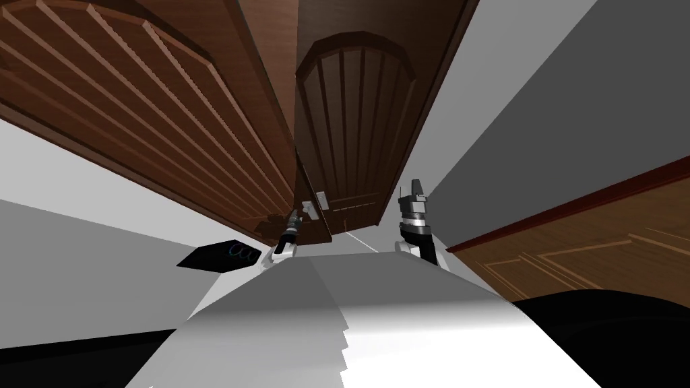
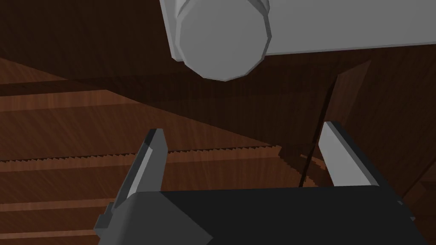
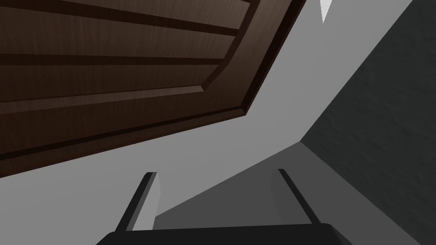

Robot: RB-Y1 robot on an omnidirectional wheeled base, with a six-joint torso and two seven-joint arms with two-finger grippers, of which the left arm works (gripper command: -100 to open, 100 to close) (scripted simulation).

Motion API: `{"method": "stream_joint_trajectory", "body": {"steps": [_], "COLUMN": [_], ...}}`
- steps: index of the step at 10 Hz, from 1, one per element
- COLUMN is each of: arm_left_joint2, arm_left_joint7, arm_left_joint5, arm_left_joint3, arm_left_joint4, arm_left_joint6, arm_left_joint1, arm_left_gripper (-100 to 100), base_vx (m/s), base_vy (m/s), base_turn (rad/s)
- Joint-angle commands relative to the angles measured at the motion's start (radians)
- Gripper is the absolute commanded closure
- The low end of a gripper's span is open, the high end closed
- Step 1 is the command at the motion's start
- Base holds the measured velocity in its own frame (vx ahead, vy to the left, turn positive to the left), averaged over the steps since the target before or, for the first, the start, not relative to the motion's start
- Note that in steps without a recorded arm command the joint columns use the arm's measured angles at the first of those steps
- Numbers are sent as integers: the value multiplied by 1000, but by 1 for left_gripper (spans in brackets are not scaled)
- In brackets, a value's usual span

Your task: Pull the door open

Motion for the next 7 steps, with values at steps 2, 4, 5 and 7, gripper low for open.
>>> {"method": "stream_joint_trajectory", "body": {"steps": [2,4,5,7], "arm_left_joint2": [-4,-4,-4,-4], "arm_left_joint7": [-1,-1,-1,-1], "arm_left_joint5": [-1,-1,-1,-1], "arm_left_joint3": [-2,-2,-2,-2], "arm_left_joint4": [4,4,4,4], "arm_left_joint6": [-4,-4,-4,-4], "arm_left_joint1": [-8,-8,-8,-8], "arm_left_gripper": [-100,100,100,100], "base_vx": [137,-18,-28,-15], "base_vy": [-52,13,13,5], "base_turn": [-63,10,-10,4]}}
